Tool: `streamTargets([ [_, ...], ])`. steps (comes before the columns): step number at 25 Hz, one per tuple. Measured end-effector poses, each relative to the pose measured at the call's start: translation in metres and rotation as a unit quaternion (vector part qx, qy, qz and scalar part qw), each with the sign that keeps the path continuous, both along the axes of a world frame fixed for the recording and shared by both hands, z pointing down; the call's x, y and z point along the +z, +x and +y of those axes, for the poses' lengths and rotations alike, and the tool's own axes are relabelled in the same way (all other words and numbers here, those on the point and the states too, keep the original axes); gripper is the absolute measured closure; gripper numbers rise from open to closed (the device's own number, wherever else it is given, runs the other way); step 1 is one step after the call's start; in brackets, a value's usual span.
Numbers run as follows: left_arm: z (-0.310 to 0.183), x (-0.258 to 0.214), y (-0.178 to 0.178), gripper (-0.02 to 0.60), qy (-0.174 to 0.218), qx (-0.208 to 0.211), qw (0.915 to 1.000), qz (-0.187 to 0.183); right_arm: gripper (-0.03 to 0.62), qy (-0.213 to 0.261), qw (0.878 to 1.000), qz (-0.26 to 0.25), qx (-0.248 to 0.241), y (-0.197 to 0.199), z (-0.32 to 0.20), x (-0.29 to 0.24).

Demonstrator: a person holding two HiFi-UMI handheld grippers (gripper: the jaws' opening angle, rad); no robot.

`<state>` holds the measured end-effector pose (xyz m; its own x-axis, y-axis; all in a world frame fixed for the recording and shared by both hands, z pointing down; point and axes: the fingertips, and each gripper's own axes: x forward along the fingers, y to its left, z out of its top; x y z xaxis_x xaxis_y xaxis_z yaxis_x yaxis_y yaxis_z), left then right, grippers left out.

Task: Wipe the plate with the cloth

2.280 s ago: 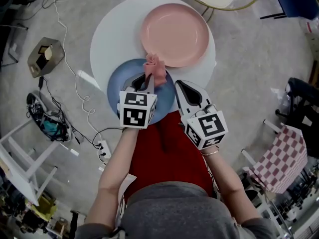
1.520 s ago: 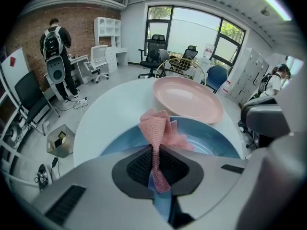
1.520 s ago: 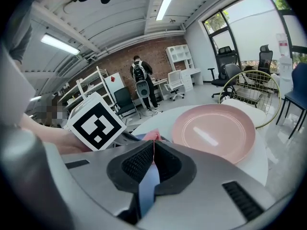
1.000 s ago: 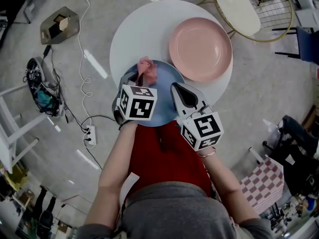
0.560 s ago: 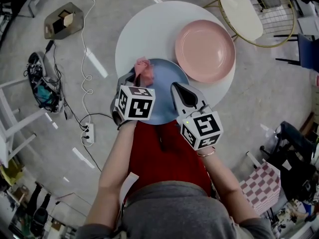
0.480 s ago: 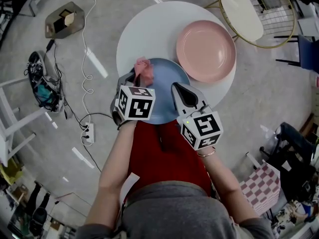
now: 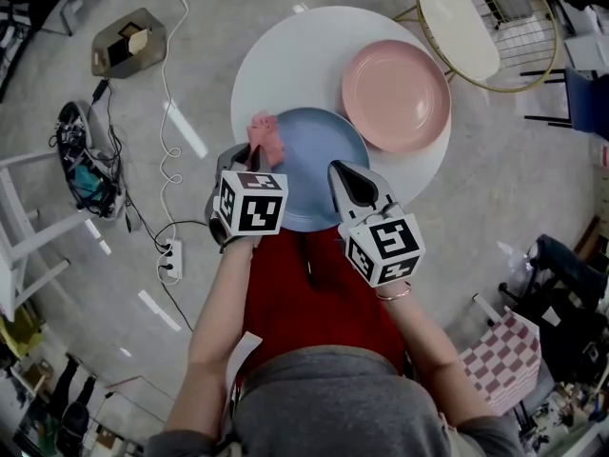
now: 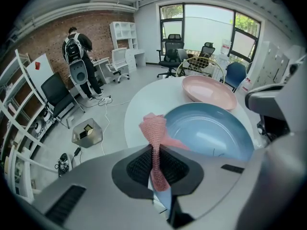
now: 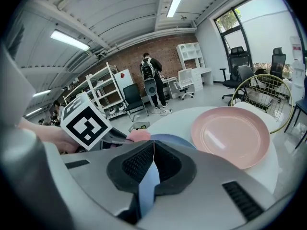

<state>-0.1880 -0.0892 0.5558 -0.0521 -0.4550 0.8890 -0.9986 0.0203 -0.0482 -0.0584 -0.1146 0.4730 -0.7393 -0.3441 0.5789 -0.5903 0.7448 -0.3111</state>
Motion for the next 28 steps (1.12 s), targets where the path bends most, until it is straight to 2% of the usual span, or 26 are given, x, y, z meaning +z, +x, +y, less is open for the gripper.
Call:
streamTargets([
  [5, 0.005, -0.012, 0.001, 0.548, 0.025, 0.007, 0.9994, 0.023, 0.565, 0.013, 1.0, 0.001, 0.025, 0.006, 0.004, -0.007],
  [9, 0.001, -0.02, 0.019, 0.548, 0.043, 0.03, 0.9971, 0.056, 0.565, 0.018, 0.998, 0.002, 0.056, 0.02, 0.004, -0.012],
  [13, -0.013, -0.028, 0.061, 0.548, 0.057, 0.08, 0.9911, 0.09, 0.565, 0.025, 0.995, 0.008, 0.095, 0.046, 0.005, -0.014],
  [18, -0.028, -0.034, 0.115, 0.548, 0.071, 0.157, 0.9768, 0.128, 0.565, 0.021, 0.989, 0.015, 0.145, 0.074, 0.008, -0.012],
  [23, -0.033, -0.026, 0.164, 0.548, 0.059, 0.211, 0.9621, 0.162, 0.565, 0.017, 0.98, 0.018, 0.196, 0.109, 0.011, -0.009],
  [28, -0.029, 0.0, 0.187, 0.548, 0.014, 0.233, 0.9604, 0.152, 0.565, 0.01, 0.975, 0.018, 0.221, 0.138, 0.016, -0.006],
])
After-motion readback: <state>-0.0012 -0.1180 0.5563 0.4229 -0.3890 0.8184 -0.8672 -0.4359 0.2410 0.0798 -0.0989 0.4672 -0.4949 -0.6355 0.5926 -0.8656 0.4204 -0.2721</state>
